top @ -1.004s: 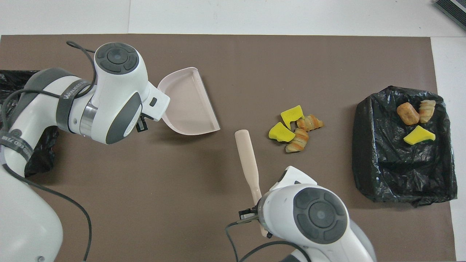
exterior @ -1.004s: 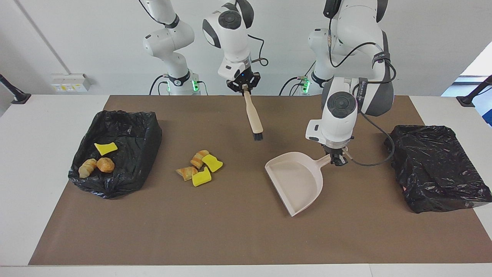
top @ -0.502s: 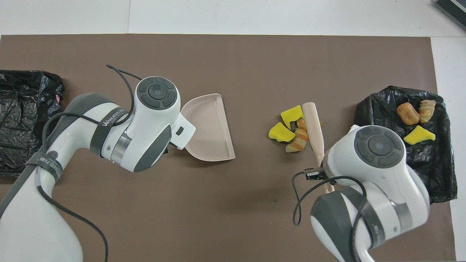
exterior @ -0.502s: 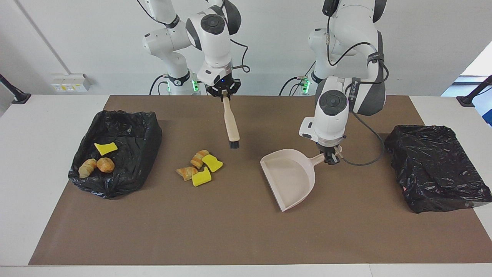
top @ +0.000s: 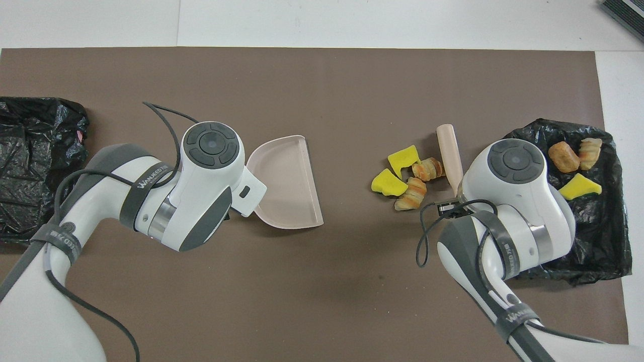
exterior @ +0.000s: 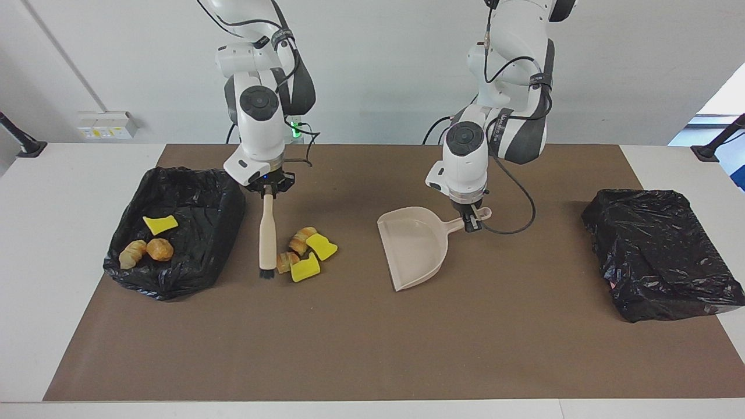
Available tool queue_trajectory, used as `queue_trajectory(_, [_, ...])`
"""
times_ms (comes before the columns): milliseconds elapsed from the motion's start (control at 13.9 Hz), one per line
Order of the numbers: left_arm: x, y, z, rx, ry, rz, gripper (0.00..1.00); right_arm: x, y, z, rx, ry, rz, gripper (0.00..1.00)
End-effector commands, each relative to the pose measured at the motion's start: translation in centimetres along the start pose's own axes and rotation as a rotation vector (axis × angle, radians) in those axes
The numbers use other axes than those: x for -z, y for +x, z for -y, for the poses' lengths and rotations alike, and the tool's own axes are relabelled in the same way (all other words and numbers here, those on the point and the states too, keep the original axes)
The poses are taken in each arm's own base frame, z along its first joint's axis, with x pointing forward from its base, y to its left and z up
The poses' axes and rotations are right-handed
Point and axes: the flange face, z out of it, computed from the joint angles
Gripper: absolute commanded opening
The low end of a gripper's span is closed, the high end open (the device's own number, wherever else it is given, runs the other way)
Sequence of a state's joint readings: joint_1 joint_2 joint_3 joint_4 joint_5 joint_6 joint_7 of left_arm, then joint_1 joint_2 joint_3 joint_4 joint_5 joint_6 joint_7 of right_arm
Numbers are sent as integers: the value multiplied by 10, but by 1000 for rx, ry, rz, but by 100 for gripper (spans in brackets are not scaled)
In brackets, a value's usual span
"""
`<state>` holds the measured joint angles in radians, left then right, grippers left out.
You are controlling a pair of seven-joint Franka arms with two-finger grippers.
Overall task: Sweep and dump trash in bin
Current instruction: 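Carry the brush behind the sponge and bread pile with the right gripper, then sweep the pile toward the dustpan held by the left gripper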
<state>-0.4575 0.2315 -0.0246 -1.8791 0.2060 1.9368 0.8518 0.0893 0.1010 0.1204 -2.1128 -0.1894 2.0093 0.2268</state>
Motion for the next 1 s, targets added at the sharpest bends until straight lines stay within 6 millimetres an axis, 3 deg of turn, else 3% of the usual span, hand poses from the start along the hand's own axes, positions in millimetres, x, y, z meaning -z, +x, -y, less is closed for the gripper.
queue_trajectory(0, [2, -8, -15, 36, 15, 2, 0, 1, -1, 5, 25, -12, 3, 0])
queue_trajectory(215, [5, -1, -24, 94, 15, 6, 0, -3, -7, 20, 35, 36, 33, 0])
queue_trajectory(430, [6, 3, -30, 82, 17, 7, 0, -4, -21, 67, 66, 99, 57, 0])
queue_trajectory(717, [-1, 1, -37, 72, 7, 12, 0, 5, -34, 106, 52, 192, 78, 0])
queue_trajectory(932, [-5, 10, -50, 47, -1, 19, 0, 6, -48, 150, 40, 219, 96, 0])
